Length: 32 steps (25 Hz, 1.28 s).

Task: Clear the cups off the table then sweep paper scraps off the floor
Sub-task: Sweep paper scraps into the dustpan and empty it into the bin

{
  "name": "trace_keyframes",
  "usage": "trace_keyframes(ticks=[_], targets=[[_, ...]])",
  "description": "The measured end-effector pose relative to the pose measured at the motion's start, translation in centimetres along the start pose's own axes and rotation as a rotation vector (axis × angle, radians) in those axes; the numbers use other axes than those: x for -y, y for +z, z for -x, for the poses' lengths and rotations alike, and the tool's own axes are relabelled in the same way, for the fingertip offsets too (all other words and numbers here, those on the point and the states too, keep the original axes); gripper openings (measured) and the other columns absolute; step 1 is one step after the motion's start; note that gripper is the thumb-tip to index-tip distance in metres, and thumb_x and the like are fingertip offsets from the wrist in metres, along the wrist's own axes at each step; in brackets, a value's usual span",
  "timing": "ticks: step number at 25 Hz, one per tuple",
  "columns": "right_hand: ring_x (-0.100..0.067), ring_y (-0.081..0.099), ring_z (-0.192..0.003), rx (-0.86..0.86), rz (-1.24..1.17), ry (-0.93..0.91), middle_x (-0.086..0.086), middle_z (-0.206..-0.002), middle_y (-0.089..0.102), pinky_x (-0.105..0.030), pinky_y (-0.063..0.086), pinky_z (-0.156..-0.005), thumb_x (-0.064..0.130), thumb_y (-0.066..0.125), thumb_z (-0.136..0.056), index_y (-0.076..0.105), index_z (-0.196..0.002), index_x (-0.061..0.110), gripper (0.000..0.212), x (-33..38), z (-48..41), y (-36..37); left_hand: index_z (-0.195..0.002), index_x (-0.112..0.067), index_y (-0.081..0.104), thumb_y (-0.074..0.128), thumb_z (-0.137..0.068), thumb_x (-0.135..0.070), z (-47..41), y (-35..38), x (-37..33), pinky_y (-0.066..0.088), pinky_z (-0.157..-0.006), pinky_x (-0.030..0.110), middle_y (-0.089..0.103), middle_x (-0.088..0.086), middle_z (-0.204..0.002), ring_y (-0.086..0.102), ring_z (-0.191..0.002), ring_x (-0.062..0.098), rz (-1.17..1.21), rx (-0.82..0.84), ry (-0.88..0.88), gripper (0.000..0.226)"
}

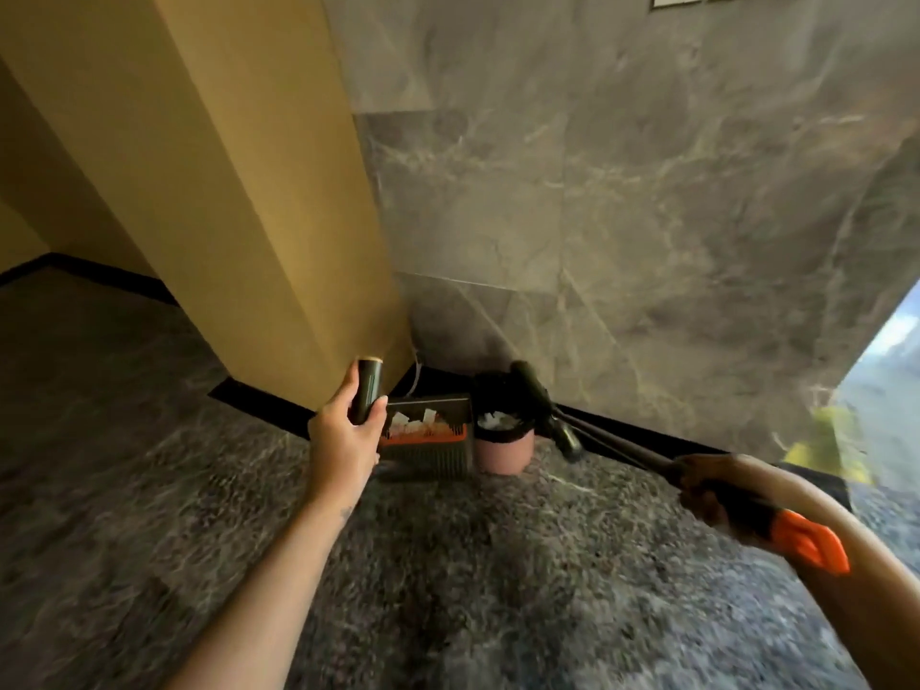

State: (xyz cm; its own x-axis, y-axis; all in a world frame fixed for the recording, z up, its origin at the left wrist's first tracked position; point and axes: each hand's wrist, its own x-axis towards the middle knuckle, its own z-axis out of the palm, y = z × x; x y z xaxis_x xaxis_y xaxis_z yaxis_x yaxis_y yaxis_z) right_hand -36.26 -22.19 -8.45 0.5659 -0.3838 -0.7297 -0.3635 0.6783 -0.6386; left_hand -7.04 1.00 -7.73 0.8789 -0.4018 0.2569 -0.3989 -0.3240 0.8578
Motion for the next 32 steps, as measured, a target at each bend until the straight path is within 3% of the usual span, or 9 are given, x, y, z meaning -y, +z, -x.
trace_keyframes(ticks=[2,5,8,10,16,20,22,28,32], targets=[[-0.01,0.04,-0.025,-0.013,-0.04,-0.085,-0.008,-0.042,0.04,-0.014,0.03,-0.023,-0.006,0.034,-0.093,0.044,-0.092,0.008,0.018,1.1,-1.7,2.9,-0.141,-0.016,0.042,0.062,-0.091,-0.015,-5.7,0.0,1.3,0.043,-0.035,0.016,0.064,0.008,-0.094,0.052,-0.044,0.014,-0.018,0.068,0.07,0.054],[-0.012,0.039,-0.025,-0.069,-0.136,-0.201,-0.01,-0.043,0.042,-0.015,0.031,-0.024,-0.014,0.033,-0.09,0.048,-0.112,0.012,0.037,0.4,-5.5,7.2,-0.14,-0.016,0.042,0.064,-0.09,-0.016,-13.0,-0.1,3.6,0.047,-0.037,0.018,0.063,0.003,-0.083,0.054,-0.043,0.014,-0.053,0.153,0.157,0.055],[-0.011,0.034,-0.024,-0.062,-0.362,-0.203,-0.008,-0.041,0.037,-0.014,0.027,-0.023,-0.015,0.029,-0.087,0.051,-0.11,0.01,0.041,-2.1,-10.1,12.8,-0.139,-0.014,0.044,0.064,-0.089,-0.013,-20.1,-0.6,6.2,0.054,-0.051,0.033,0.066,0.005,-0.083,0.058,-0.051,0.018,-0.09,0.277,0.23,0.054],[-0.012,0.032,-0.023,-0.097,-0.461,-0.214,-0.009,-0.043,0.035,-0.014,0.026,-0.023,-0.017,0.031,-0.082,0.052,-0.108,0.008,0.041,-4.1,-12.4,16.1,-0.14,-0.016,0.044,0.063,-0.09,-0.012,-23.5,-0.9,7.8,0.048,-0.052,0.032,0.06,-0.002,-0.075,0.051,-0.05,0.009,-0.081,0.368,0.262,0.053],[-0.014,0.034,-0.025,-0.231,-0.509,-0.196,-0.01,-0.052,0.039,-0.015,0.029,-0.025,-0.018,0.032,-0.088,0.046,-0.125,0.014,0.051,-8.4,-15.8,21.6,-0.138,-0.016,0.047,0.065,-0.088,-0.012,-30.3,-0.6,10.7,0.05,-0.054,0.04,0.055,0.003,-0.069,0.047,-0.049,0.015,-0.079,0.449,0.297,0.054],[-0.013,0.035,-0.027,-0.241,-0.511,-0.202,-0.012,-0.049,0.043,-0.013,0.03,-0.027,-0.019,0.033,-0.086,0.049,-0.123,0.016,0.053,-10.2,-16.0,22.6,-0.139,-0.022,0.045,0.066,-0.087,-0.016,-30.4,-0.5,11.4,0.047,-0.056,0.036,0.065,0.01,-0.077,0.053,-0.052,0.016,-0.102,0.554,0.404,0.056],[-0.013,0.034,-0.027,-0.233,-0.525,-0.211,-0.012,-0.048,0.042,-0.014,0.03,-0.027,-0.02,0.032,-0.086,0.048,-0.123,0.017,0.054,-10.8,-16.0,22.6,-0.141,-0.029,0.041,0.066,-0.087,-0.02,-29.5,-0.2,10.8,0.05,-0.064,0.037,0.069,0.012,-0.086,0.063,-0.07,0.024,-0.197,0.63,0.508,0.06],[-0.014,0.038,-0.028,-0.215,-0.491,-0.215,-0.012,-0.048,0.043,-0.017,0.032,-0.027,-0.019,0.034,-0.087,0.043,-0.129,0.019,0.057,-11.8,-16.1,21.3,-0.147,-0.041,0.017,0.048,-0.096,-0.035,-23.8,0.9,8.0,0.046,-0.076,0.035,0.064,0.009,-0.104,0.06,-0.097,0.026,-0.65,0.989,1.027,0.06],[-0.013,0.039,-0.028,-0.199,-0.495,-0.216,-0.011,-0.047,0.047,-0.016,0.033,-0.028,-0.018,0.035,-0.088,0.043,-0.129,0.019,0.057,-12.9,-16.2,20.2,-0.15,-0.038,0.012,0.041,-0.099,-0.031,-19.2,1.6,7.6,0.045,-0.084,0.038,0.059,0.011,-0.124,0.06,-0.104,0.031,-0.823,1.179,1.305,0.059]])
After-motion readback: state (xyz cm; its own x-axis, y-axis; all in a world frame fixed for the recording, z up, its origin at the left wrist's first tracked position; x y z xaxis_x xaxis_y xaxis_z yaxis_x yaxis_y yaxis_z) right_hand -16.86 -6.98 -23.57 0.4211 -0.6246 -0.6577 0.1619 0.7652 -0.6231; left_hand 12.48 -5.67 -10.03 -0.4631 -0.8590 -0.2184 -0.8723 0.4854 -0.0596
